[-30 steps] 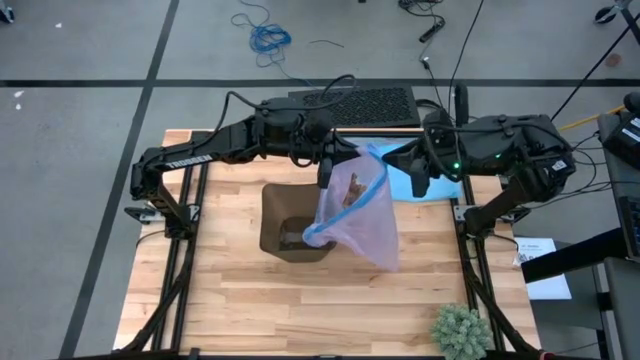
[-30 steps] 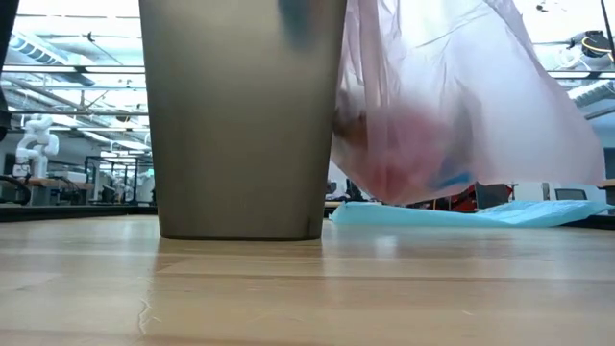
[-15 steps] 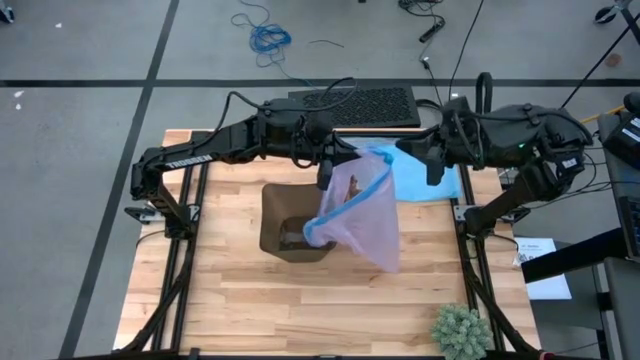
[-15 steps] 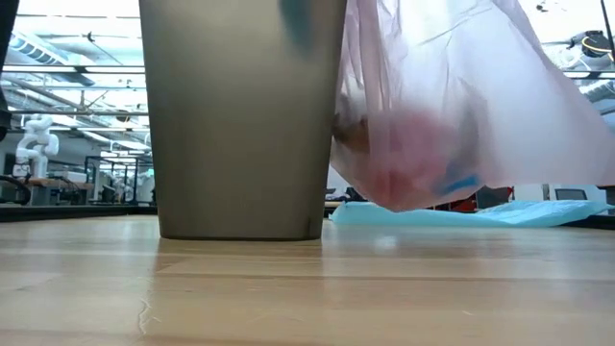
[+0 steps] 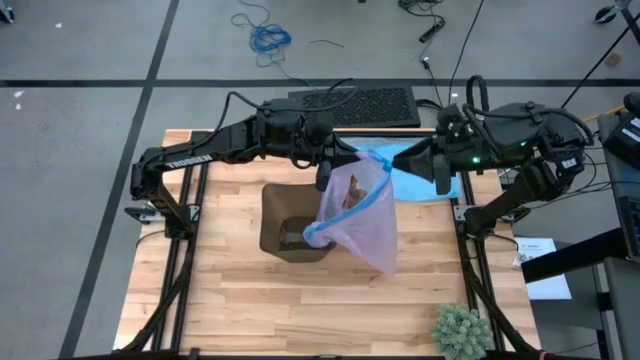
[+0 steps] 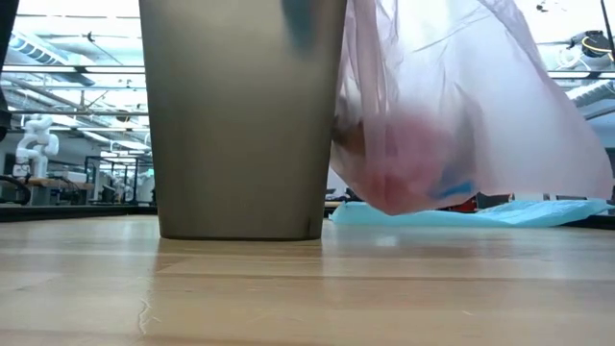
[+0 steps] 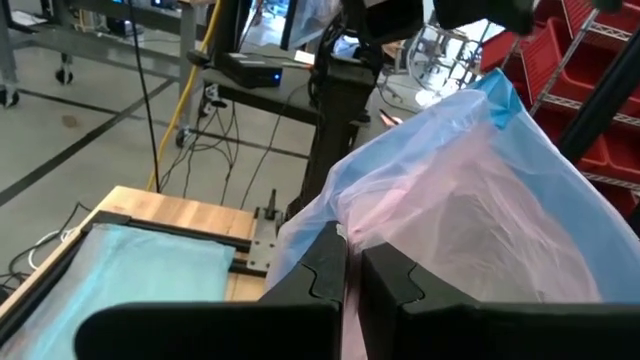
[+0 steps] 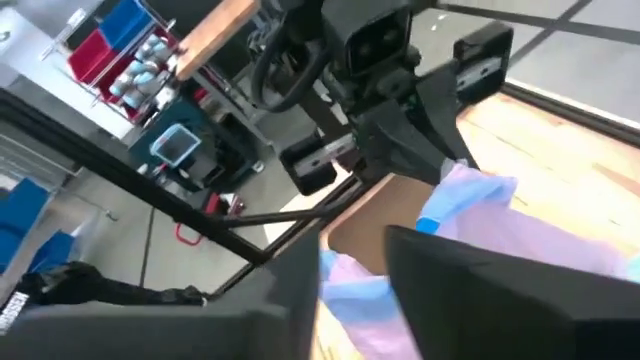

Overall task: Place trash/remove bag and relplace
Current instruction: Close the trash bag

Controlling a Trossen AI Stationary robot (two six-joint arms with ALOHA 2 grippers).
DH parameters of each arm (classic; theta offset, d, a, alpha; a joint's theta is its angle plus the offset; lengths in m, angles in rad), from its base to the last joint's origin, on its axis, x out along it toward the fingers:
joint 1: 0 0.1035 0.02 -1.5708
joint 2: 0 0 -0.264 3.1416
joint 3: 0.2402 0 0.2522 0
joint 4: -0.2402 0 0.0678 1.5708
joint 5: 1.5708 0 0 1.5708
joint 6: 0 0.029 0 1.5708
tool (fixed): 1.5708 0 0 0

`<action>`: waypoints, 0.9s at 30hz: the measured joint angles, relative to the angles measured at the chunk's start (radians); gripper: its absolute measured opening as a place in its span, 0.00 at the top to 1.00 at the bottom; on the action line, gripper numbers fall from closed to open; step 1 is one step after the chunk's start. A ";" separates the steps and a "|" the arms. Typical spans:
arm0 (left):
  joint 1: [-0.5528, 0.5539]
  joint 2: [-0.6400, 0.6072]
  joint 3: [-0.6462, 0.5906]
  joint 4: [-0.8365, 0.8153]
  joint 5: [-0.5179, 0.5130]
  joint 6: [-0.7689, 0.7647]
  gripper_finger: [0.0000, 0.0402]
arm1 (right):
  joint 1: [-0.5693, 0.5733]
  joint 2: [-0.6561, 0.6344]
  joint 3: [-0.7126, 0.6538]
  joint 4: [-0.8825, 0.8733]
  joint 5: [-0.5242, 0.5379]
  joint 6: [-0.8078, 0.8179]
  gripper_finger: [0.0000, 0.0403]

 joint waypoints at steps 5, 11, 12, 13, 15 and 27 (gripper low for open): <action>0.000 0.000 0.000 0.000 0.000 0.000 0.95 | -0.003 0.002 0.000 -0.040 0.022 0.022 0.52; 0.000 0.000 0.000 0.003 -0.002 0.000 0.95 | -0.018 0.032 0.000 -0.158 0.031 0.075 0.51; 0.000 0.000 0.000 0.004 -0.003 0.000 0.95 | -0.021 0.040 -0.001 -0.144 0.029 0.071 0.52; 0.000 0.000 0.000 0.004 -0.005 0.000 0.95 | -0.021 0.044 -0.001 -0.123 0.026 0.062 0.53; 0.000 0.000 0.000 0.004 -0.007 0.000 0.95 | -0.022 0.050 -0.002 -0.082 0.022 0.047 0.56; 0.000 0.000 0.000 0.004 -0.007 0.000 0.95 | -0.032 0.055 0.000 -0.111 0.006 -0.005 0.98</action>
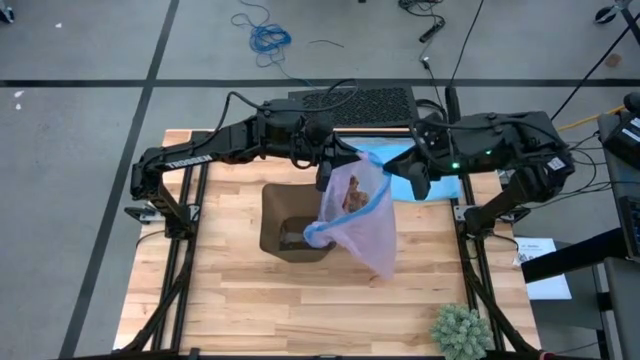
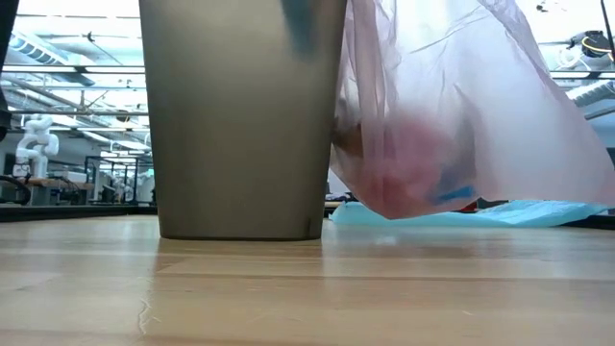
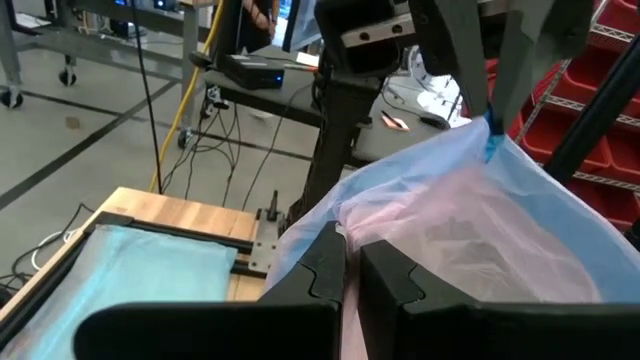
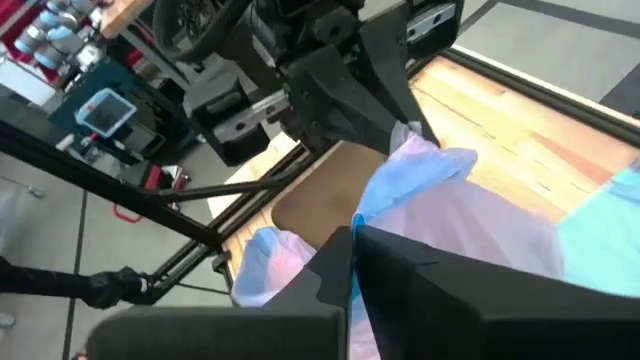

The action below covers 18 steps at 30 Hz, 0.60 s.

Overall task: Place trash/remove bag and relplace
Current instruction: Close the trash bag

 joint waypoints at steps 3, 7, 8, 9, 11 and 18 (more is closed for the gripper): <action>0.000 0.000 0.000 0.000 0.000 0.000 0.95 | 0.000 0.004 0.000 -0.002 0.002 -0.016 0.99; 0.000 0.000 0.000 0.000 0.000 0.000 0.95 | 0.000 0.001 0.000 -0.002 0.053 -0.044 1.00; 0.000 0.000 0.000 0.000 0.001 0.000 0.95 | -0.001 0.000 0.000 -0.002 0.064 -0.053 1.00; 0.000 0.000 0.000 0.000 0.001 0.000 0.95 | -0.002 -0.001 0.000 -0.001 0.077 -0.059 1.00; 0.000 0.000 0.000 0.000 0.008 0.004 0.95 | -0.008 -0.006 0.000 0.000 0.085 -0.074 1.00; -0.010 0.000 0.000 -0.001 0.012 0.000 0.89 | -0.015 -0.015 0.020 0.012 0.125 -0.134 1.00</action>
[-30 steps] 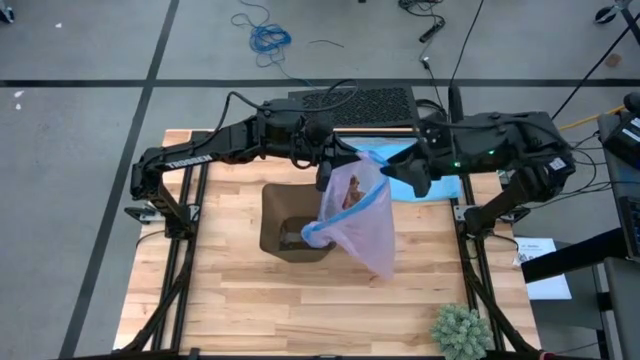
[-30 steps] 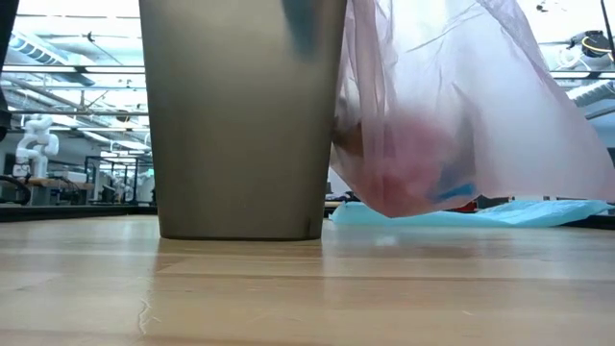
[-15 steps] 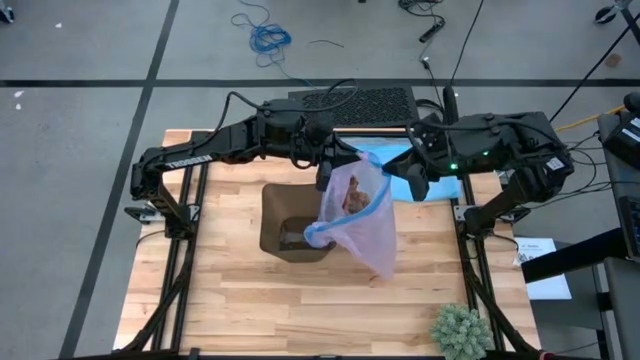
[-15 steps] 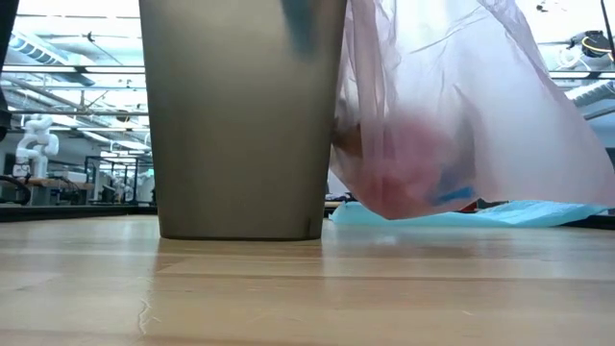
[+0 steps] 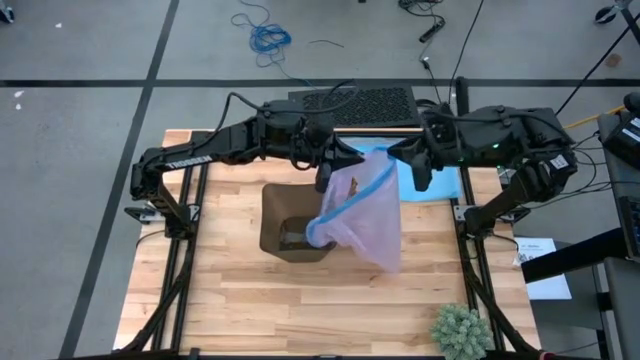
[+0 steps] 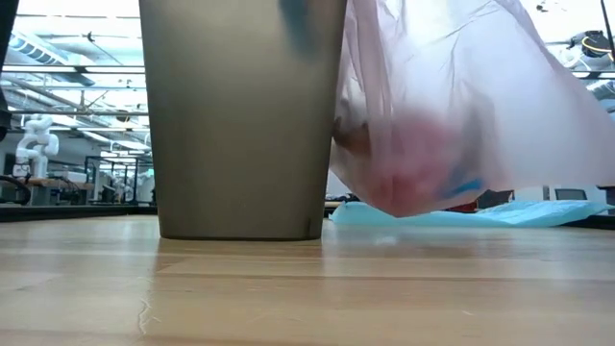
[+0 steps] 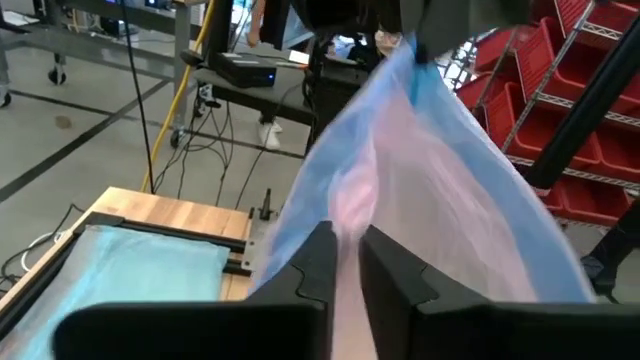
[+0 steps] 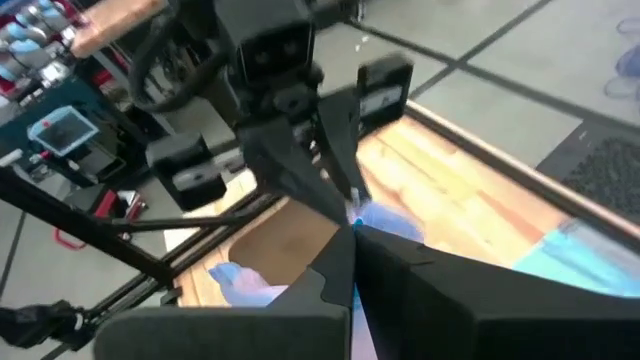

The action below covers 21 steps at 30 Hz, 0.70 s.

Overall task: Place trash/remove bag and relplace
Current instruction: Close the trash bag

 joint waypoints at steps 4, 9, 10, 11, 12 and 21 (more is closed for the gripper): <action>-0.001 -0.002 0.000 0.000 0.001 -0.002 0.76 | 0.000 -0.003 0.033 0.006 0.028 -0.027 1.00; -0.001 -0.010 0.025 0.014 0.001 -0.038 0.57 | 0.000 -0.007 0.032 0.012 0.039 -0.048 1.00; -0.001 -0.009 0.039 0.015 0.001 -0.068 0.53 | 0.000 -0.006 0.032 0.012 0.040 -0.051 1.00; -0.001 -0.010 0.052 0.016 0.001 -0.098 0.50 | 0.000 -0.005 0.032 0.012 0.041 -0.053 1.00; -0.001 -0.010 0.065 0.017 0.001 -0.127 0.46 | 0.000 -0.003 0.032 0.012 0.041 -0.055 1.00; -0.027 -0.003 0.089 0.009 0.001 -0.201 0.31 | -0.021 0.025 0.032 0.041 0.057 -0.101 1.00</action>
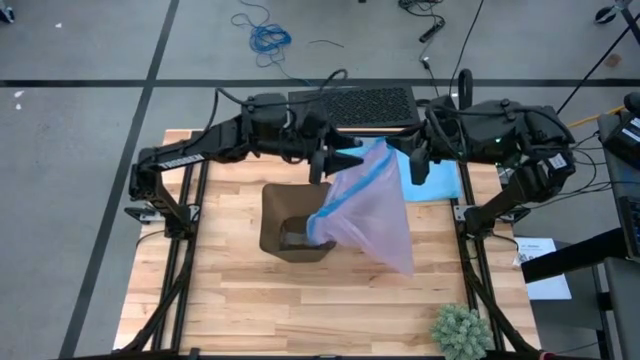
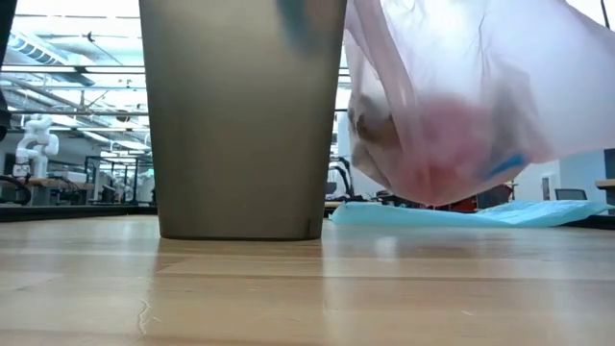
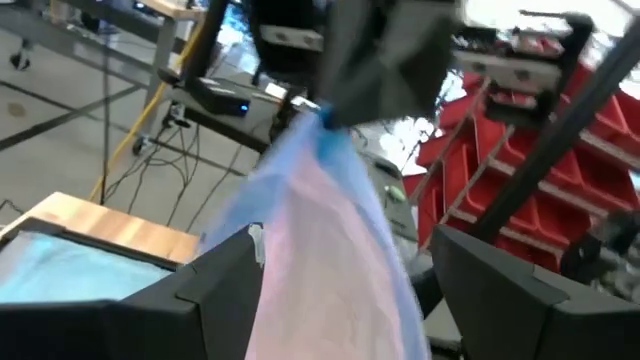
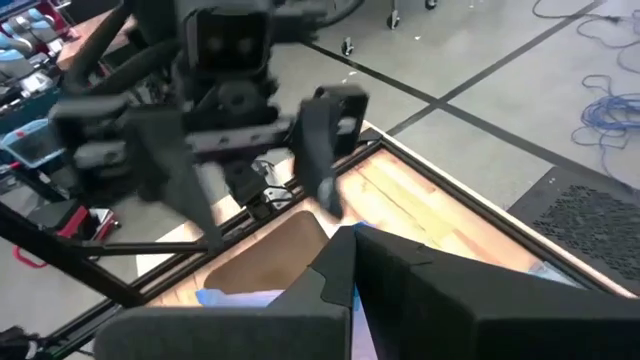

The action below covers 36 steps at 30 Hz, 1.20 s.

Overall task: Place trash/remove bag and relplace
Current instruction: Close the trash bag

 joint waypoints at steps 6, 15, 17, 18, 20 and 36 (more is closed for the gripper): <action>-0.029 0.015 0.000 -0.003 -0.031 0.097 0.31 | -0.006 0.010 0.000 0.035 -0.021 -0.030 1.00; -0.033 0.030 0.000 -0.001 -0.098 0.064 0.31 | -0.006 0.015 0.000 0.040 -0.022 -0.038 1.00; -0.033 0.032 0.000 -0.018 -0.105 0.043 0.31 | -0.006 0.016 0.000 0.048 -0.023 -0.046 1.00; -0.033 0.033 0.000 -0.029 -0.107 0.041 0.31 | -0.006 0.017 0.000 0.049 -0.023 -0.047 1.00; -0.033 0.033 -0.001 -0.042 -0.111 0.042 0.31 | -0.006 0.018 0.000 0.049 -0.023 -0.049 1.00; -0.042 0.033 -0.001 -0.028 -0.078 0.068 0.31 | -0.005 0.020 0.000 0.082 -0.016 -0.084 1.00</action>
